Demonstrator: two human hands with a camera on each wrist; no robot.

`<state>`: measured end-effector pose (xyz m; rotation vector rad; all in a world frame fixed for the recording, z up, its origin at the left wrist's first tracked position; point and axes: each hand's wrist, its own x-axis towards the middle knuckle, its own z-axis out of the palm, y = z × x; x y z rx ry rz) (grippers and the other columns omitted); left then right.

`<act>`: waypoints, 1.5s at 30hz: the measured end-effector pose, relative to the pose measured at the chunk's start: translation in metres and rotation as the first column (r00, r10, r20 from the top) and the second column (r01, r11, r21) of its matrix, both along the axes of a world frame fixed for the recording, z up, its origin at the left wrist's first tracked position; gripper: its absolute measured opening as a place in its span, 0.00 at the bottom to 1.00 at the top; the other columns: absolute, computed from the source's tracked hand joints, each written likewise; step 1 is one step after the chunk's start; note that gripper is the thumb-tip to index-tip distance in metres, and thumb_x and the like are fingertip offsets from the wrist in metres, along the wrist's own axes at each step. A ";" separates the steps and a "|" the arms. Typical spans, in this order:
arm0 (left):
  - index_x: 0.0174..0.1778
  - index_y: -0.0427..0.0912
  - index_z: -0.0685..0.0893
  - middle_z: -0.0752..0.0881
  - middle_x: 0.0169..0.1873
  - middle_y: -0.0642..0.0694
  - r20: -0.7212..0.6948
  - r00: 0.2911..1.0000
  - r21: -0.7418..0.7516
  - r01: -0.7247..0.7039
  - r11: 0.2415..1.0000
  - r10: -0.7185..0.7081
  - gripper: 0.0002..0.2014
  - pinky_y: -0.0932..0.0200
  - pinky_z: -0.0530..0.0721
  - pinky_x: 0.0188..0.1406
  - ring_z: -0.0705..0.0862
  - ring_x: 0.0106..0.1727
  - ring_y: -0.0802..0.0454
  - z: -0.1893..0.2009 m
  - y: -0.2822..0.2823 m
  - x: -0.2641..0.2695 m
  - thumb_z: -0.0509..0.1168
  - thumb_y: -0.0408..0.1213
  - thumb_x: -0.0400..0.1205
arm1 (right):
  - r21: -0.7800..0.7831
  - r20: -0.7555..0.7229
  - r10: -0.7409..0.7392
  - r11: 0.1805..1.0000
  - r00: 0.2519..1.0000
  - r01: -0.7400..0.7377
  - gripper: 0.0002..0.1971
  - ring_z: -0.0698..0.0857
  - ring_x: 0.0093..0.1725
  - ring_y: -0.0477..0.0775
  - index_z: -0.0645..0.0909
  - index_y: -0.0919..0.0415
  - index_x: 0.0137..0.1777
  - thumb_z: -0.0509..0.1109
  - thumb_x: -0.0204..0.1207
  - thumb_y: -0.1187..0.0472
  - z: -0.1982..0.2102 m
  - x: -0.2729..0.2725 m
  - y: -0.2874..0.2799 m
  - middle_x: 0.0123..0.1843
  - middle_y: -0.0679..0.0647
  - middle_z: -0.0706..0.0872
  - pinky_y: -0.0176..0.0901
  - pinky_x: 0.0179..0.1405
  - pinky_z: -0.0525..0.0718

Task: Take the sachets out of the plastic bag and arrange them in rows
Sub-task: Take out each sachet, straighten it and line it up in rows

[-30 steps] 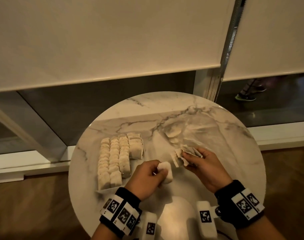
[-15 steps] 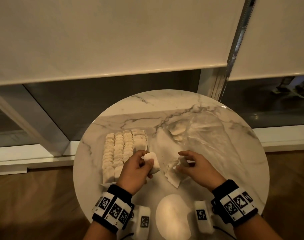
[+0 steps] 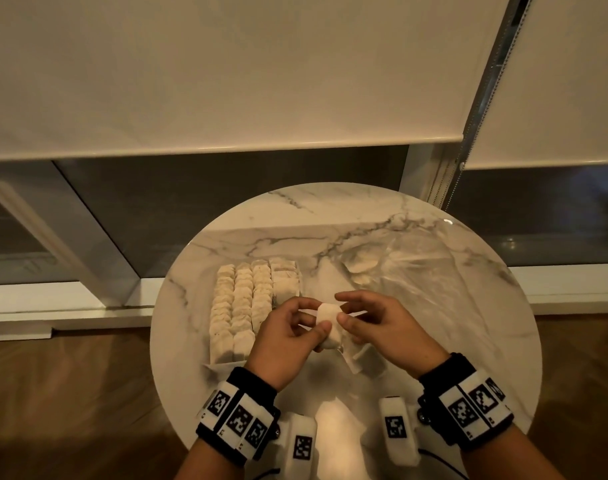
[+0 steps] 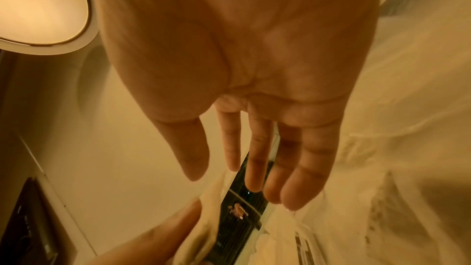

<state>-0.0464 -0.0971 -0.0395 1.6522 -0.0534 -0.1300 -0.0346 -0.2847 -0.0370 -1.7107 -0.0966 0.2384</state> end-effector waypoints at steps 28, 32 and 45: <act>0.72 0.48 0.75 0.71 0.76 0.42 0.016 0.912 0.657 -0.319 0.683 0.410 0.16 0.46 0.73 0.75 0.77 0.70 0.40 -0.054 0.115 0.009 0.55 0.37 0.88 | -0.611 -0.299 0.210 0.707 0.931 -0.356 0.05 0.93 0.44 0.59 0.85 0.61 0.48 0.77 0.75 0.69 -0.028 0.090 0.142 0.45 0.61 0.92 0.55 0.49 0.93; 0.74 0.47 0.73 0.71 0.76 0.42 0.003 0.919 0.641 -0.305 0.705 0.395 0.17 0.48 0.72 0.76 0.77 0.71 0.42 -0.055 0.116 0.010 0.55 0.36 0.89 | -0.779 -0.263 0.225 0.524 0.938 -0.344 0.14 0.91 0.53 0.60 0.86 0.64 0.59 0.77 0.74 0.65 -0.030 0.096 0.149 0.56 0.61 0.91 0.54 0.54 0.91; 0.73 0.48 0.73 0.73 0.74 0.42 0.018 0.923 0.627 -0.310 0.715 0.384 0.18 0.48 0.73 0.75 0.78 0.70 0.42 -0.062 0.118 0.012 0.55 0.33 0.88 | -0.870 -0.187 0.219 0.415 0.958 -0.265 0.16 0.88 0.58 0.59 0.85 0.63 0.61 0.78 0.73 0.65 -0.032 0.094 0.154 0.59 0.60 0.89 0.46 0.56 0.89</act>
